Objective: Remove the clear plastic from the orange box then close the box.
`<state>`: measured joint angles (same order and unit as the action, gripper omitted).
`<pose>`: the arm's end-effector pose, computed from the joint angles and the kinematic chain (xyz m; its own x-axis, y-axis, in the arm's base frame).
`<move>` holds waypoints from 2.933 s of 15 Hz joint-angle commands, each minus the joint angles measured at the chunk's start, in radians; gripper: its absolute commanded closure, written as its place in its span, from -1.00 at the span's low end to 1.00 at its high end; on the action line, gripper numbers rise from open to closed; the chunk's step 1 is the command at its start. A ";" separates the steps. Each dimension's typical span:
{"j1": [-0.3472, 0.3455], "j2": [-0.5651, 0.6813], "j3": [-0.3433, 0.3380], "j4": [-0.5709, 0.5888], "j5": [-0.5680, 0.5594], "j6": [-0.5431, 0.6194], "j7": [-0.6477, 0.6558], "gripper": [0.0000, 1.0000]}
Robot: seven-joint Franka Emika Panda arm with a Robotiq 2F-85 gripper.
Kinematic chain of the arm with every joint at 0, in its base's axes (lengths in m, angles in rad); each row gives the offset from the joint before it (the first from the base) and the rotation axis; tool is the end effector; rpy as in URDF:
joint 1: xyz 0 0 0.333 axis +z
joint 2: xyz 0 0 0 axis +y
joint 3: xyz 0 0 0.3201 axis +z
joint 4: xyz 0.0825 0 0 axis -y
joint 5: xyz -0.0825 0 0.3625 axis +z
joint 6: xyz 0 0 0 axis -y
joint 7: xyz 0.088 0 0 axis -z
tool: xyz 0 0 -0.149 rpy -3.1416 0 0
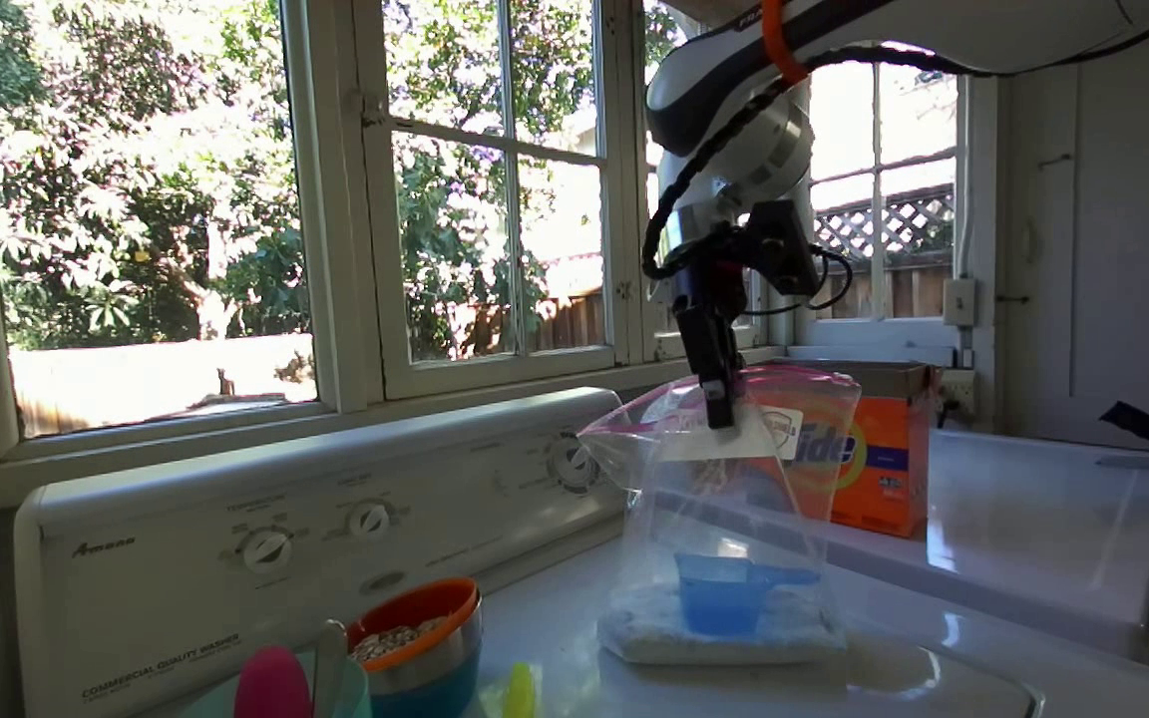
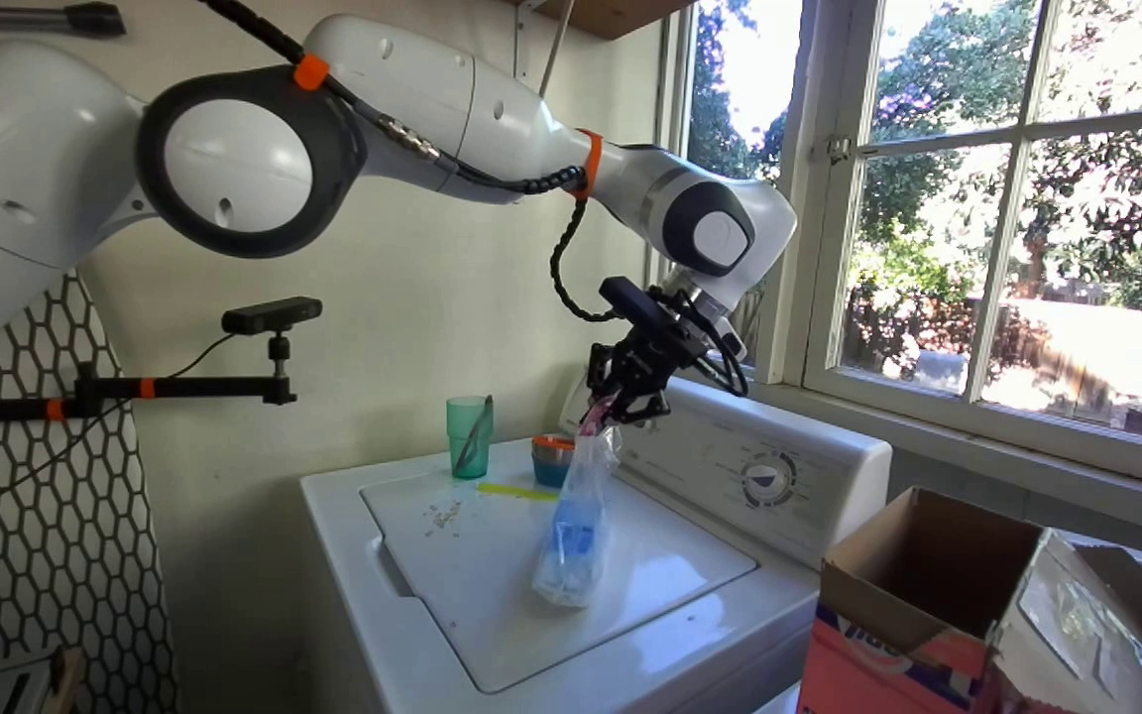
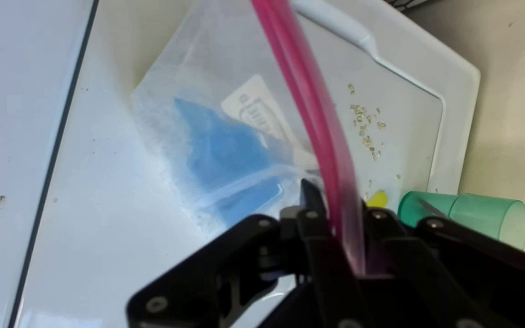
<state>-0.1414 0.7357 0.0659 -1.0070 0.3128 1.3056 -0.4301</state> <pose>0.6670 -0.0120 0.3729 0.8884 0.4001 -0.2250 0.2550 -0.8378 -0.4828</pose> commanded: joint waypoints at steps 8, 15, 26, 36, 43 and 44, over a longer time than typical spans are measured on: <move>-0.071 -0.121 -0.056 0.095 -0.036 -0.007 -0.018 -0.98; -0.153 -0.218 -0.176 0.058 -0.024 0.159 0.124 -1.00; -0.104 -0.417 -0.243 -0.425 0.009 0.596 0.554 -1.00; -0.067 -0.513 -0.228 -0.674 0.056 0.905 0.699 -1.00; -0.076 -0.587 -0.244 -0.805 0.084 0.998 0.703 -1.00; -0.082 -0.598 -0.250 -0.832 0.091 1.023 0.705 -1.00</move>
<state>-0.2114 0.1936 -0.1701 -1.7323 0.3767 2.2502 0.2686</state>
